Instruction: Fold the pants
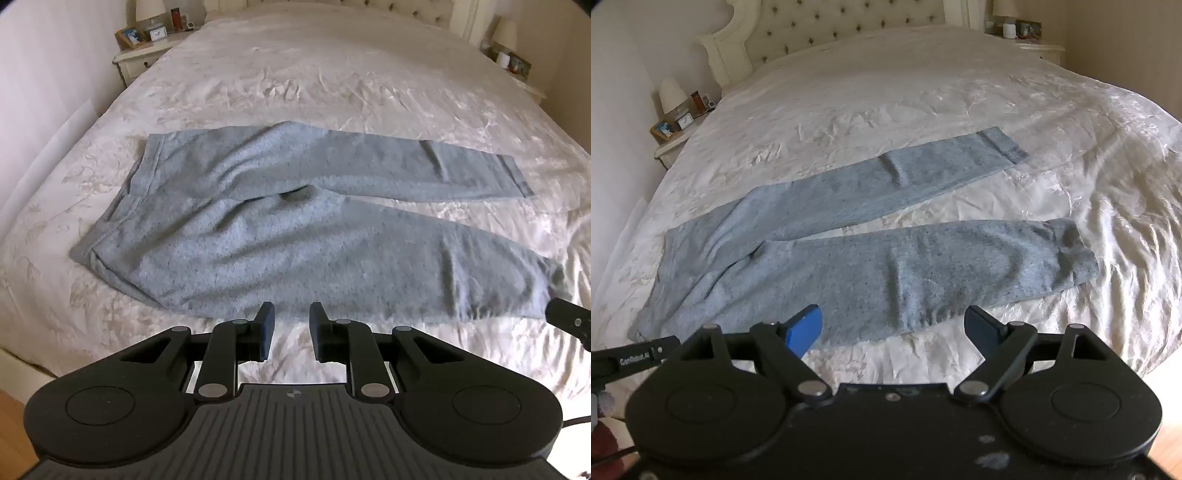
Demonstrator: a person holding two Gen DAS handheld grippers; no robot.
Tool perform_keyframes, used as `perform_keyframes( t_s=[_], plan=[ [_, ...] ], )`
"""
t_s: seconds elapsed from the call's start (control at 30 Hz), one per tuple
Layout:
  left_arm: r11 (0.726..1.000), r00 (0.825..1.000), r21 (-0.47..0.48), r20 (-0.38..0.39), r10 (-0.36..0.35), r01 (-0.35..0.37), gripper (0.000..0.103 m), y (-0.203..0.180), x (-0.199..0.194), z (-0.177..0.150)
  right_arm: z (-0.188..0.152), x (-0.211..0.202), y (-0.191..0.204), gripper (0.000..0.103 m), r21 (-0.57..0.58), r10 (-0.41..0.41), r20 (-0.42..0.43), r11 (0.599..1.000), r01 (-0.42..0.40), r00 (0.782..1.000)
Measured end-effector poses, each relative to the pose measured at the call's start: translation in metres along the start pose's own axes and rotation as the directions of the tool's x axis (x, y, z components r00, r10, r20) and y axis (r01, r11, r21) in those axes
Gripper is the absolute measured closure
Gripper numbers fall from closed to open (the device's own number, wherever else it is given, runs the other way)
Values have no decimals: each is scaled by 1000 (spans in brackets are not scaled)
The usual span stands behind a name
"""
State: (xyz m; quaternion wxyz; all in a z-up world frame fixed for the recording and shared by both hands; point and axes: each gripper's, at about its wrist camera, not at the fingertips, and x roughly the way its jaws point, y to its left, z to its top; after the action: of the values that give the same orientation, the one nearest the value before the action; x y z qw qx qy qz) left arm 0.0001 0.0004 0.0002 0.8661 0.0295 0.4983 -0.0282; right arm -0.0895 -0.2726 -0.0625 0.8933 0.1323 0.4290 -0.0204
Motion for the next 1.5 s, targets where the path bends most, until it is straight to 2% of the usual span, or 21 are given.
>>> perform_keyframes(
  t_s=[0.3,0.6,0.87,1.5],
  plan=[
    [1000,1000,7,-26,3,-3,83,-4,0,-12,3,-3,-1,14,10,-16,-10,1000,16,1000],
    [999,999,35,-42,3,-2,83,-7,-1,-16,-20,5,21,14,35,-46,-14,998,47,999],
    [998,999,60,-47,-6,9,83,-8,0,-20,-26,-15,16,14,53,-52,-24,997,53,998],
    [998,997,58,-72,-13,18,83,-3,6,-20,-18,-8,8,14,41,-51,-50,998,53,997]
  ],
)
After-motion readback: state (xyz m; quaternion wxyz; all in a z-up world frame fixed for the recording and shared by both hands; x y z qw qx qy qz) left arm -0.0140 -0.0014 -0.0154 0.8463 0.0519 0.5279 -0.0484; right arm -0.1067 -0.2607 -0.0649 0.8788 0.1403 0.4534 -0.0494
